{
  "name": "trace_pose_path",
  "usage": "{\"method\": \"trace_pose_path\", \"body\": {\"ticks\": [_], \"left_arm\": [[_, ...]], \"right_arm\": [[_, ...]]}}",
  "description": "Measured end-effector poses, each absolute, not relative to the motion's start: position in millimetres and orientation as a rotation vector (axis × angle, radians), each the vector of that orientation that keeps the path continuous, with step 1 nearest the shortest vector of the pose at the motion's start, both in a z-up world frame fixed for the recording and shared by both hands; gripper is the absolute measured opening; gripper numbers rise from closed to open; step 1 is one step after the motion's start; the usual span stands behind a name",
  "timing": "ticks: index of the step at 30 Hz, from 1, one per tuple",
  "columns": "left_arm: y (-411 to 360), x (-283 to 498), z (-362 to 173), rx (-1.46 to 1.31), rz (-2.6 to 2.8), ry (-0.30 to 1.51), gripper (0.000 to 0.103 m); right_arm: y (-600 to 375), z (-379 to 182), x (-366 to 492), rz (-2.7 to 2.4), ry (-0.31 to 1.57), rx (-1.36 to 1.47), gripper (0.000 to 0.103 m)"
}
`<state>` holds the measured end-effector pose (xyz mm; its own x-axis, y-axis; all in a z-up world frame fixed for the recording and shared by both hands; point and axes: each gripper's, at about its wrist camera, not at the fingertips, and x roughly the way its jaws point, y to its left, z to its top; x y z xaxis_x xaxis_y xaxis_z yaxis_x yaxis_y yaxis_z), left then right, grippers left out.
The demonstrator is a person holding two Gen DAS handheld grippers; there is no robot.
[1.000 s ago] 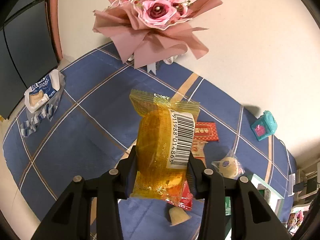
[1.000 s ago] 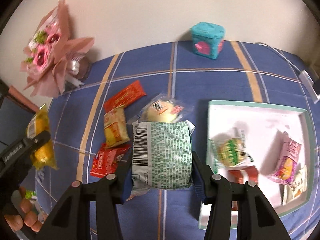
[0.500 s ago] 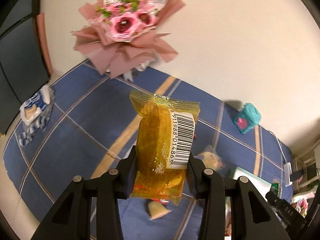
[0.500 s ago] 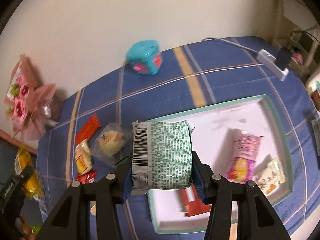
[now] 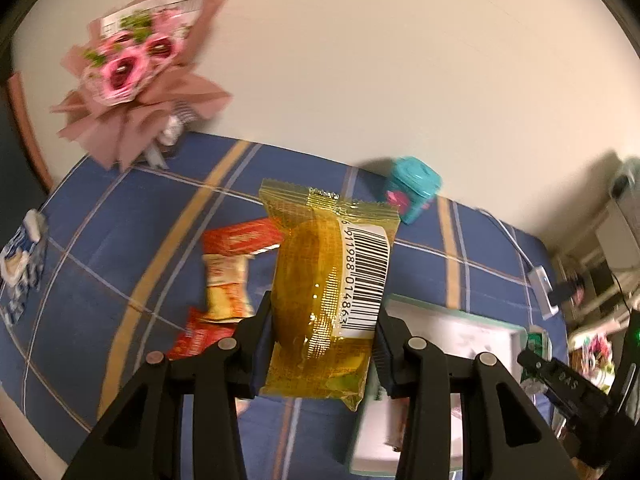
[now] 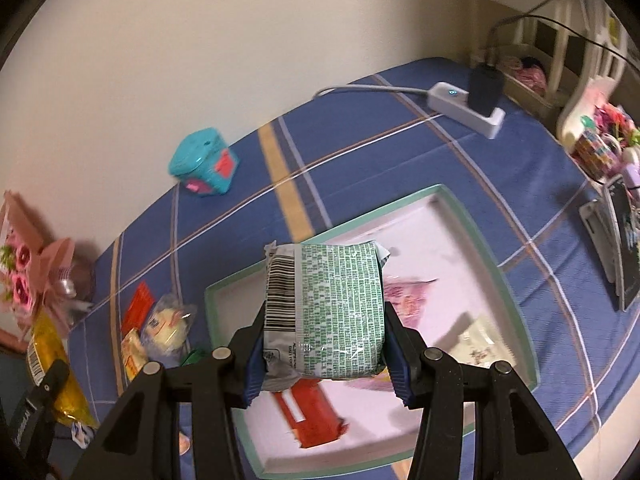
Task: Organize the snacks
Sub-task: 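Carry the yellow and green-white packets into the white tray and open both grippers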
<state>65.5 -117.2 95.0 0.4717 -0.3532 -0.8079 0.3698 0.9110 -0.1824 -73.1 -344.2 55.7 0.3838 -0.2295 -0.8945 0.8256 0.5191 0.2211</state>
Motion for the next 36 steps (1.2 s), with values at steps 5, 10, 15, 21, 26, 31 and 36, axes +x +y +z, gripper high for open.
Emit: {"method": "trace_pose_path", "body": {"ticks": [5, 10, 15, 21, 26, 31, 36], "left_arm": [[-153.8, 48.0, 87.5, 0.073, -0.513, 0.999, 0.044], [-192.8, 28.8, 75.7, 0.153, -0.591, 1.01, 0.044], [-216.3, 22.0, 58.7, 0.195, -0.638, 1.044, 0.044], [-236.4, 22.9, 30.3, 0.222, -0.655, 1.086, 0.044], [-249.8, 24.6, 2.9, 0.24, -0.66, 1.125, 0.044], [-257.6, 23.2, -10.2, 0.247, -0.666, 1.139, 0.044], [-263.9, 20.8, -18.3, 0.256, -0.677, 1.144, 0.044]], "right_arm": [[-356.3, 56.6, -86.5, -0.792, 0.927, 0.767, 0.053], [-370.5, 53.6, -96.4, -0.822, 0.923, 0.773, 0.053], [-383.0, 45.0, -102.5, -0.832, 0.913, 0.785, 0.053], [-389.5, 28.2, -100.2, -0.83, 0.915, 0.813, 0.053], [-389.4, 15.5, -91.4, -0.804, 0.931, 0.806, 0.053], [-386.3, -1.3, -81.0, -0.772, 0.969, 0.814, 0.053], [-384.7, -11.8, -75.9, -0.744, 0.988, 0.829, 0.053]]}}
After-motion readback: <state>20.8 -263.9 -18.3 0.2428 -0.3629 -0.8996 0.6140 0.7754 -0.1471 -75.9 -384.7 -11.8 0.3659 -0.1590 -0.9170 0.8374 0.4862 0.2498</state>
